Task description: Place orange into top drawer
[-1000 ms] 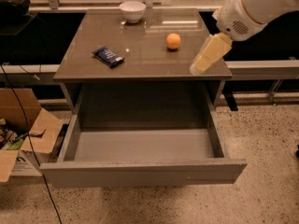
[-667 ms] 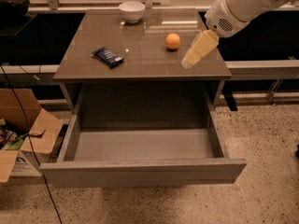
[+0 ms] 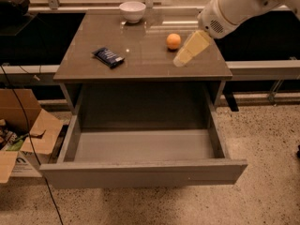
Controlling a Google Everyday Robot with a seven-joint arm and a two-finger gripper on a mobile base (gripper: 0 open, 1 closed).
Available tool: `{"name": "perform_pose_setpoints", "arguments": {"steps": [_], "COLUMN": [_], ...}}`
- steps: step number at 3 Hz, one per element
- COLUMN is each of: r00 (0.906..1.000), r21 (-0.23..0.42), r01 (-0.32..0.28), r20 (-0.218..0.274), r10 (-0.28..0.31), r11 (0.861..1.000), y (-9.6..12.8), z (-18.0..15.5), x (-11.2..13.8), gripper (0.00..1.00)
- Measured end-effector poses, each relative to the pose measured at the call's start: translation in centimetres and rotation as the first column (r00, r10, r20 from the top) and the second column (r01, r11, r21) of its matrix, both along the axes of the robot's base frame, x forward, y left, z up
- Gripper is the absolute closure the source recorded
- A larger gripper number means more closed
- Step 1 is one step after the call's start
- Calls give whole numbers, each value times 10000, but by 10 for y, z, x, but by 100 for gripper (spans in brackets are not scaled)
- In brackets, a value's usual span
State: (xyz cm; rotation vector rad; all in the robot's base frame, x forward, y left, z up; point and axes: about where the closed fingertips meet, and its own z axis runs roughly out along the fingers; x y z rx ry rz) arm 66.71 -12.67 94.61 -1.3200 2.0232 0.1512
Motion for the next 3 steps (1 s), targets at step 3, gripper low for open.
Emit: {"name": "perform_pose_setpoints", "arguments": {"steps": [3], "r00": [9982], "r21": [1981], "r01": [584], "r20": [-209], "r10": [-554], "r11": [9784], "y": [35], "z": [-35], "x": [92], "gripper": [0]}}
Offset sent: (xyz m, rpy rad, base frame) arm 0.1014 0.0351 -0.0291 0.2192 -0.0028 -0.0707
